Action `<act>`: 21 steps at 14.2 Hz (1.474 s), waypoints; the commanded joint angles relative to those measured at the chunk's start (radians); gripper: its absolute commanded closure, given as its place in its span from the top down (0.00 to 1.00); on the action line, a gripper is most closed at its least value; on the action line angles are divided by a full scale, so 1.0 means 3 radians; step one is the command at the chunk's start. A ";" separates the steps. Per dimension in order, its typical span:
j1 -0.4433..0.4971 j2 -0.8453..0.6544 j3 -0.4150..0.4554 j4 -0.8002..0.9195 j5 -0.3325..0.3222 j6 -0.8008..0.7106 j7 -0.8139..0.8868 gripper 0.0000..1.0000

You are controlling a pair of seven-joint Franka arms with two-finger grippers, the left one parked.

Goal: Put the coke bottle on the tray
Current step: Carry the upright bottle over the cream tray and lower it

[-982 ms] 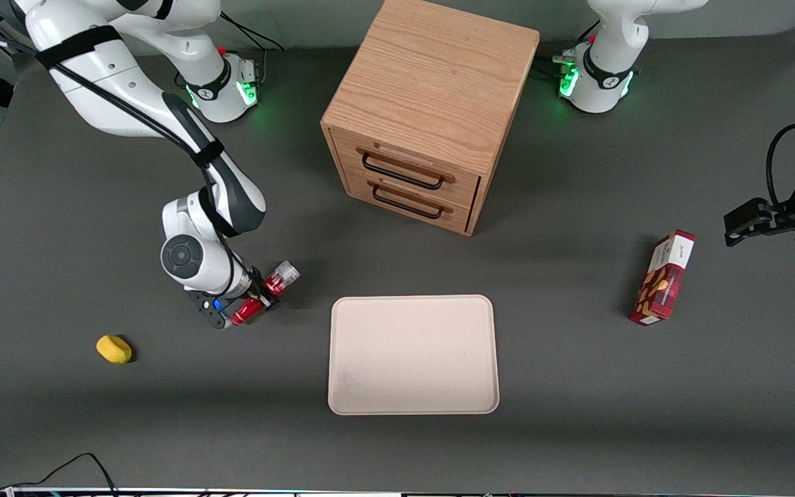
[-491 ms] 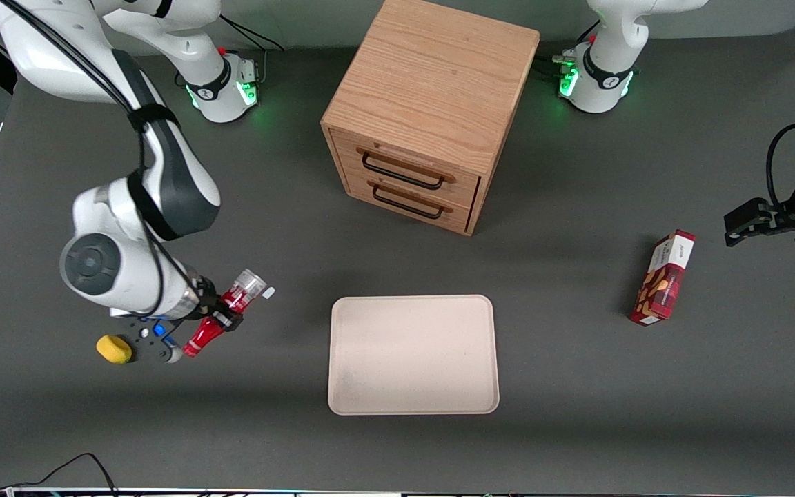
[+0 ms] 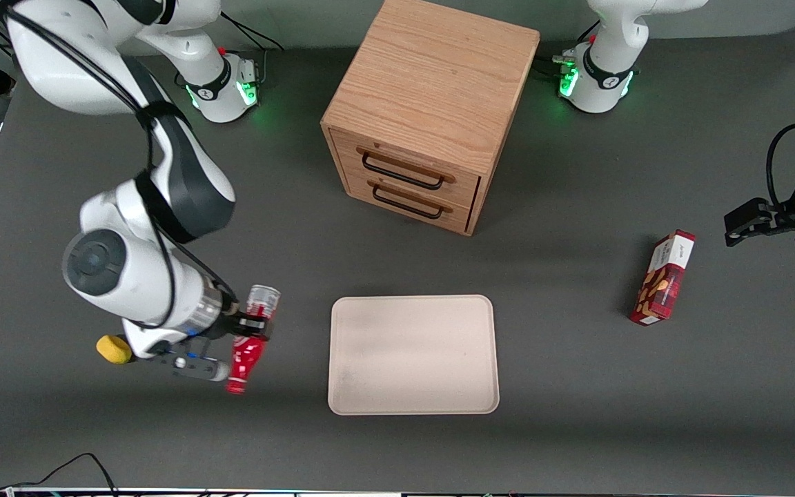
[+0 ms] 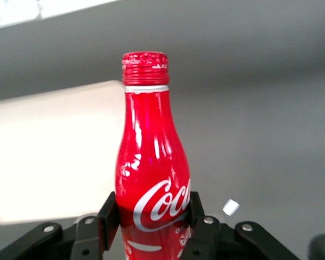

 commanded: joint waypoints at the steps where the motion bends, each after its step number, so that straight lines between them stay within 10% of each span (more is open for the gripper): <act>1: 0.0076 0.0510 0.0065 0.0406 -0.0090 0.0125 -0.0613 0.02; 15: 0.0455 0.1247 0.0029 0.0406 -0.0064 0.0729 0.0046 0.00; 16: 0.0460 0.1247 0.0024 0.0406 -0.0064 0.0734 0.0045 0.05; 17: 0.0460 0.1247 0.0019 0.0406 -0.0069 0.0734 0.0051 0.32; 18: 0.0460 0.1247 0.0019 0.0401 -0.0069 0.0759 0.0056 0.90; 21: 0.0460 0.1247 0.0014 0.0381 -0.0074 0.0826 0.0035 1.00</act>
